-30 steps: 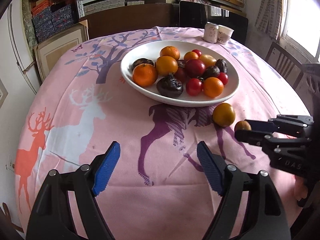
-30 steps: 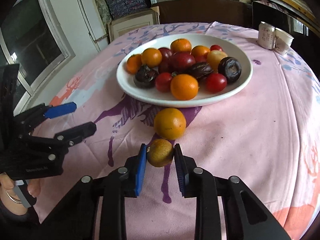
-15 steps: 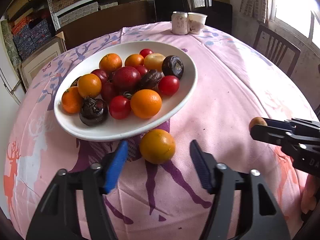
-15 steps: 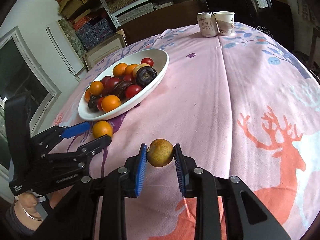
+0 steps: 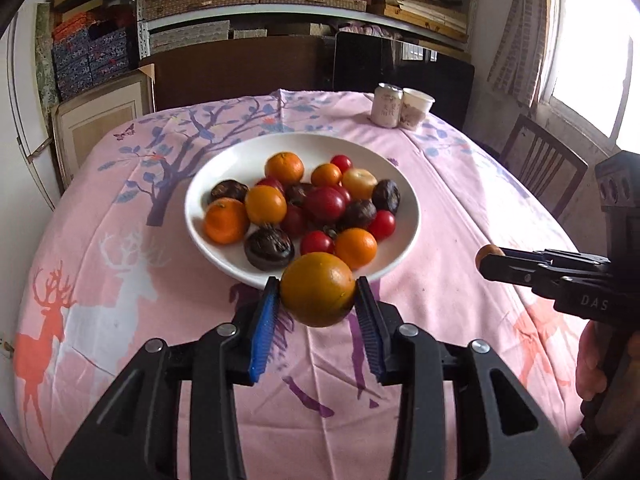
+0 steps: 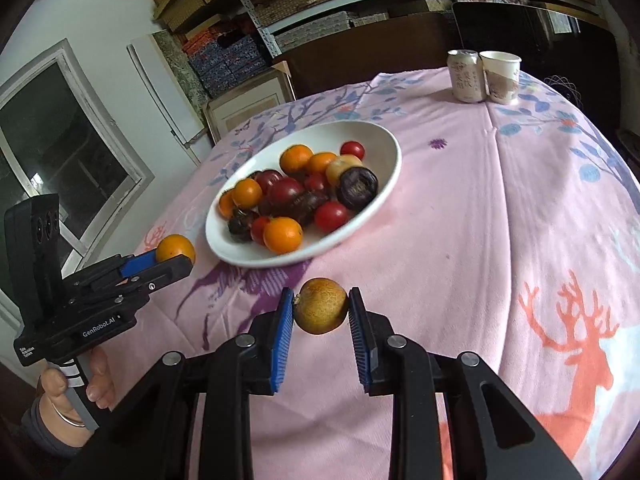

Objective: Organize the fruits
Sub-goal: 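Grasp a yellow tomato with the left tool while the right tool grasps a small yellow tomato, then open both tools over the plate to drop the yellow tomatoes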

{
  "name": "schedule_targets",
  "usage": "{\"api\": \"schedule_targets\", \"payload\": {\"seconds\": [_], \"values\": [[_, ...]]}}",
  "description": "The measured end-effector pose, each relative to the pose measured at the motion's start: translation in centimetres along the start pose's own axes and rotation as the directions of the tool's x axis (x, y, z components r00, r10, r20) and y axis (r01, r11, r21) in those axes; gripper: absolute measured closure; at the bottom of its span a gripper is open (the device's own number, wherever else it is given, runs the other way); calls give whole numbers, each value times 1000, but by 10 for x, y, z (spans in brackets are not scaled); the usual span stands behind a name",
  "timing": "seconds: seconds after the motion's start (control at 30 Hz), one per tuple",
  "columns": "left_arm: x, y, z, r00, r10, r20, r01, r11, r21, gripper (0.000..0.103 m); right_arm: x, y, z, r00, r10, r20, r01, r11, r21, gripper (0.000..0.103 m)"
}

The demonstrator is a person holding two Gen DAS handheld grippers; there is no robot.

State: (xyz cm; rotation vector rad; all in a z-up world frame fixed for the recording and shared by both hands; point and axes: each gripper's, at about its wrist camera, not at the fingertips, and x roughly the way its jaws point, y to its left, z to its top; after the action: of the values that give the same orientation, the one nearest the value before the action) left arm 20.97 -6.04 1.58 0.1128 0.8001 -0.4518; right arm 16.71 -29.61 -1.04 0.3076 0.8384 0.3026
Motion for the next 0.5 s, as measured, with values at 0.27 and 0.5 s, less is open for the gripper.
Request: {"api": "schedule_targets", "payload": {"seconds": [0.27, 0.5], "values": [[46, 30, 68, 1000, 22, -7, -23, 998, -58, 66, 46, 25, 101, 1000, 13, 15, -13, 1000, 8, 74], [84, 42, 82, 997, 52, -61, -56, 996, -66, 64, 93, 24, 128, 999, -18, -38, 19, 1000, 19, 56]]}}
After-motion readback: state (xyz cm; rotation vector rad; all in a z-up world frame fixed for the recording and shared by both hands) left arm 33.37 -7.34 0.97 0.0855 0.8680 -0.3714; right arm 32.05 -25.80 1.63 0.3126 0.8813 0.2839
